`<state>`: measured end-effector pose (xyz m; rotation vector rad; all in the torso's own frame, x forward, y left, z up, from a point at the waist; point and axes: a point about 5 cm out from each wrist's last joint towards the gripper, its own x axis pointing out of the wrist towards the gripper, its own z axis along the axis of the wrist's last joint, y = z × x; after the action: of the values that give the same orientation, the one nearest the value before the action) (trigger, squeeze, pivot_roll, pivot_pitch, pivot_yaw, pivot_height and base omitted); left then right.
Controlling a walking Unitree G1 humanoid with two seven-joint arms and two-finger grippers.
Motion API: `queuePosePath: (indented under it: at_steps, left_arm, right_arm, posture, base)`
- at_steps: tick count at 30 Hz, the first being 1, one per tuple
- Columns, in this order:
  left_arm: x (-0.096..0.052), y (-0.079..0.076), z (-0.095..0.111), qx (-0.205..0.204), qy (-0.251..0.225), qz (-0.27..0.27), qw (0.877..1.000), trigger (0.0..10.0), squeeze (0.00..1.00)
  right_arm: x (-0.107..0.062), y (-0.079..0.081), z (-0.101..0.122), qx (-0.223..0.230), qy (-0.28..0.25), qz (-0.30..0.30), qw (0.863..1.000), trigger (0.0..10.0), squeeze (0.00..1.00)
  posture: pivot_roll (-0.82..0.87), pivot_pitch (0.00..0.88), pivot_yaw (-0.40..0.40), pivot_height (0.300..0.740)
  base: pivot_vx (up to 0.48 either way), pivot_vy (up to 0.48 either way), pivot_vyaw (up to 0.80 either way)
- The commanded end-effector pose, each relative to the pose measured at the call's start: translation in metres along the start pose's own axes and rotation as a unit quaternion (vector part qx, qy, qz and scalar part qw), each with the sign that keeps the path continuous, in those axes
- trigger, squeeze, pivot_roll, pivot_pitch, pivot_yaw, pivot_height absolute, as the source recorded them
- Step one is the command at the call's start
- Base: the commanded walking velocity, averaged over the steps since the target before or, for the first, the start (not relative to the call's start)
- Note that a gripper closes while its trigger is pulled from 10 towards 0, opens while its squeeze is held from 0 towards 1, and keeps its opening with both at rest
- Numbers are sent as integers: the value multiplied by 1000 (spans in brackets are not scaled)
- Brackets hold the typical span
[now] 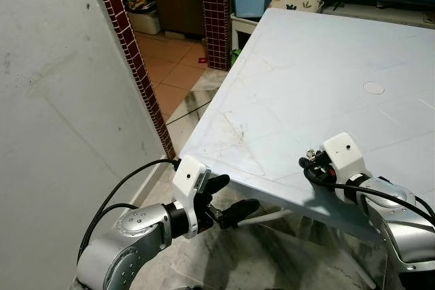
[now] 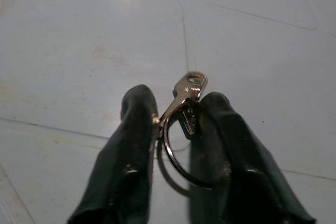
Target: Hang keys on a hook
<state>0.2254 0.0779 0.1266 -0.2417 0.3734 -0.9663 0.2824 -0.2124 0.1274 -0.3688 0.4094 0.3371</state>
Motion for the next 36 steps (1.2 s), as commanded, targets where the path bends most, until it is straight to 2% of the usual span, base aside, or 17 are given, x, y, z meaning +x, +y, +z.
queuePosePath:
  at_steps: [1,12,25,27,31,36]
  left_arm:
    - [-1,-1,-1,4,6,-2,1000,10000,0]
    - [0,0,-1,5,6,-2,1000,10000,0]
    - [1,0,-1,7,5,2,1000,10000,0]
    - [1,1,-1,8,3,5,1000,10000,0]
    - [1,2,0,10,2,9,1000,10000,0]
    - [2,3,1,10,1,10,1000,10000,0]
  right_arm:
    - [1,0,-18,18,39,-2,999,0,0]
    - [1,3,-20,20,39,1,999,0,0]
    - [3,-3,-8,25,5,-41,999,0,0]
    - [3,-7,-2,22,-8,-59,998,0,0]
    - [0,-18,28,-4,-74,-110,991,0,0]
    - [-3,-22,54,-29,-126,-140,982,0,0]
  posture:
    - [-61,124,97,740]
    - [-63,118,94,740]
    - [-61,125,93,740]
    - [-66,122,95,740]
    - [-66,122,95,740]
    - [-68,122,98,740]
  base:
    - [0,0,0]
    - [0,0,0]
    - [0,0,0]
    - [0,0,0]
    - [0,0,0]
    - [0,0,0]
